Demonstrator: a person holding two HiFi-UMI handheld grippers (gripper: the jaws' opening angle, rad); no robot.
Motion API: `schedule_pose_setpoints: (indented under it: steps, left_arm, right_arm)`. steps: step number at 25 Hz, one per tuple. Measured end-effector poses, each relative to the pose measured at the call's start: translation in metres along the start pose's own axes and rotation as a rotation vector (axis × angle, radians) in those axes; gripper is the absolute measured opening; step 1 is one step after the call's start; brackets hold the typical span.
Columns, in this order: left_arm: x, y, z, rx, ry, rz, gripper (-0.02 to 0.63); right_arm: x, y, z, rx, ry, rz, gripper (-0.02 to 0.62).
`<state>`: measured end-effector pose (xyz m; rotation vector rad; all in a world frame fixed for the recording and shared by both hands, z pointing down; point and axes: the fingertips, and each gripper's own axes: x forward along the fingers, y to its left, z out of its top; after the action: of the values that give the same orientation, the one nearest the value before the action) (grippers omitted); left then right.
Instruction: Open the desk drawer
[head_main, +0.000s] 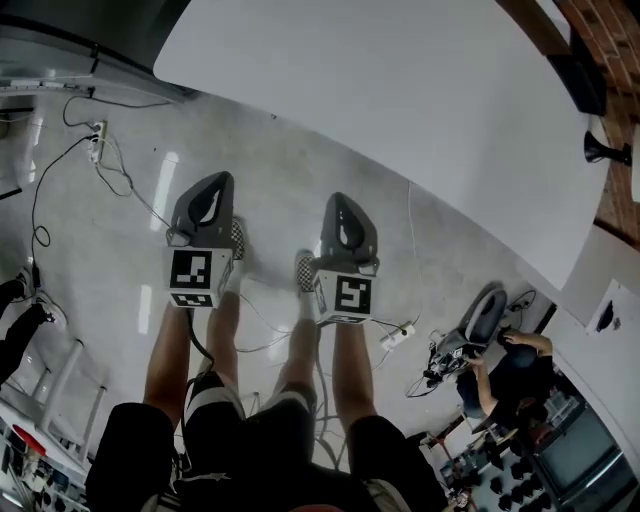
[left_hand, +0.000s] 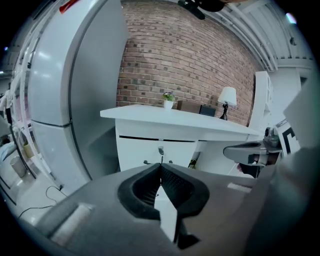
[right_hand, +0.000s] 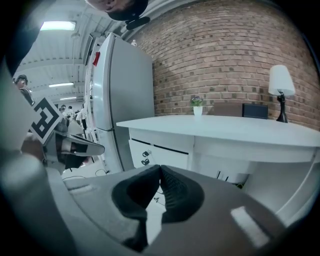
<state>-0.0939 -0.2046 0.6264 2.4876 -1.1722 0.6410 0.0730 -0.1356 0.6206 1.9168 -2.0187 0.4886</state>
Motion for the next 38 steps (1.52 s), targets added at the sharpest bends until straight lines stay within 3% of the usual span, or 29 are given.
schedule_pose_setpoints:
  steps: [7,12,16,20,24,26,28,33,38]
  left_arm:
    - [0.029,0.0,-0.051,-0.02,0.026,-0.011,0.011]
    - [0.05,-0.003,-0.065,-0.024,0.034,-0.018,0.011]
    - [0.067,-0.007,-0.063,-0.104,0.021,-0.035,0.011]
    - [0.085,-0.003,-0.065,-0.329,0.014,-0.067,0.011]
    - [0.108,0.013,-0.075,-0.705,-0.014,-0.107,0.015]
    - [0.119,0.014,-0.078,-0.894,-0.041,-0.174,0.108]
    - [0.131,0.015,-0.076,-1.033,-0.074,-0.232,0.18]
    - [0.159,0.016,-0.064,-1.238,-0.134,-0.268,0.21]
    - [0.178,0.026,-0.06,-1.198,-0.154,-0.273,0.209]
  right_arm:
    - [0.02,-0.008,-0.049,-0.01,0.023,-0.018,0.005]
    - [0.024,-0.011,-0.065,0.021,0.048,-0.019,0.005]
    - [0.022,-0.015,-0.062,0.009,0.042,-0.014,0.005]
    - [0.022,-0.024,-0.062,0.001,0.061,-0.025,0.005]
    - [0.023,-0.029,-0.063,0.01,0.055,-0.043,0.005]
    - [0.023,-0.03,-0.065,0.007,0.055,-0.043,0.005]
    - [0.024,-0.031,-0.066,0.001,0.057,-0.041,0.005]
    - [0.026,-0.032,-0.069,0.001,0.074,-0.043,0.005]
    - [0.03,-0.035,-0.067,-0.017,0.065,-0.043,0.005]
